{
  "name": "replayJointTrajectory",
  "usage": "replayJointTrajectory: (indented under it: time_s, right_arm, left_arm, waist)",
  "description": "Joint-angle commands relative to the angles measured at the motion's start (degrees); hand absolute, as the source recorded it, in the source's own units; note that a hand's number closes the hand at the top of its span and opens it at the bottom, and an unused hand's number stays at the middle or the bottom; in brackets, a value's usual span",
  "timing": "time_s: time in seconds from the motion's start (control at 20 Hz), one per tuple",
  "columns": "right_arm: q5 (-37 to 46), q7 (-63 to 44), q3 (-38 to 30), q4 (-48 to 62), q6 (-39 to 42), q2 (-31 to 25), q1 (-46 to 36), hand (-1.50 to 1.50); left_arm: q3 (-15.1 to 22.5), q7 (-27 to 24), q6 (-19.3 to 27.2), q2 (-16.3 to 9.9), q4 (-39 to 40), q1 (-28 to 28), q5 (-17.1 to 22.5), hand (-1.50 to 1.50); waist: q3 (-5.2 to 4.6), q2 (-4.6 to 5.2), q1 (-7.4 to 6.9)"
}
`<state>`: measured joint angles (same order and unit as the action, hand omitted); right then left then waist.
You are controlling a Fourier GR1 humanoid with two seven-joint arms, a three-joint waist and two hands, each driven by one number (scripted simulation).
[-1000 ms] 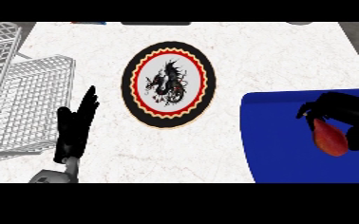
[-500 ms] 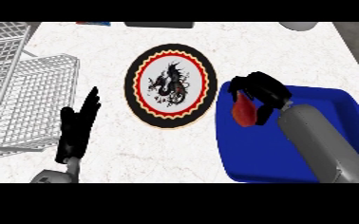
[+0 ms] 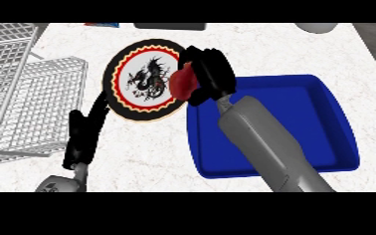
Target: Pick the pear from the tray and place it in the plate
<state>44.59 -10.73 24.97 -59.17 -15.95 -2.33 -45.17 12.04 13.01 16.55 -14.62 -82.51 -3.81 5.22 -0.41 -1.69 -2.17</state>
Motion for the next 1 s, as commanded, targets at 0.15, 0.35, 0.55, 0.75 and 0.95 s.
replayJointTrajectory:
  time_s: [0.15,0.35,0.55,0.75,0.95]
  right_arm:
    - [5.16,-34.63,8.2,-3.69,-6.0,2.27,-11.08,1.5]
    - [4.5,-48.62,16.07,-0.55,-10.82,2.3,-15.55,1.5]
    - [1.51,-52.3,18.25,2.14,-10.67,2.31,-18.09,1.5]
    - [-3.76,-49.22,18.35,10.46,-12.3,2.31,-21.35,1.5]
    - [-6.77,-38.98,15.25,18.62,-12.92,2.32,-20.1,1.5]
  left_arm:
    - [0.12,0.85,-0.54,-0.2,-0.39,-1.99,-0.41,0.0]
    - [-1.38,-2.09,-0.93,-0.02,1.83,-1.54,-0.01,0.0]
    - [-0.43,-1.2,0.61,1.42,-0.36,0.03,-1.52,0.0]
    - [-1.08,-0.8,-0.66,1.56,0.43,-1.83,-1.19,0.0]
    - [-1.34,-1.98,-0.57,1.97,1.61,-1.13,-1.98,0.0]
  waist:
    - [0.21,0.77,-1.07]
    - [0.25,1.86,-1.77]
    - [0.36,1.81,-0.08]
    - [0.35,2.12,-0.52]
    - [0.37,2.3,-0.01]
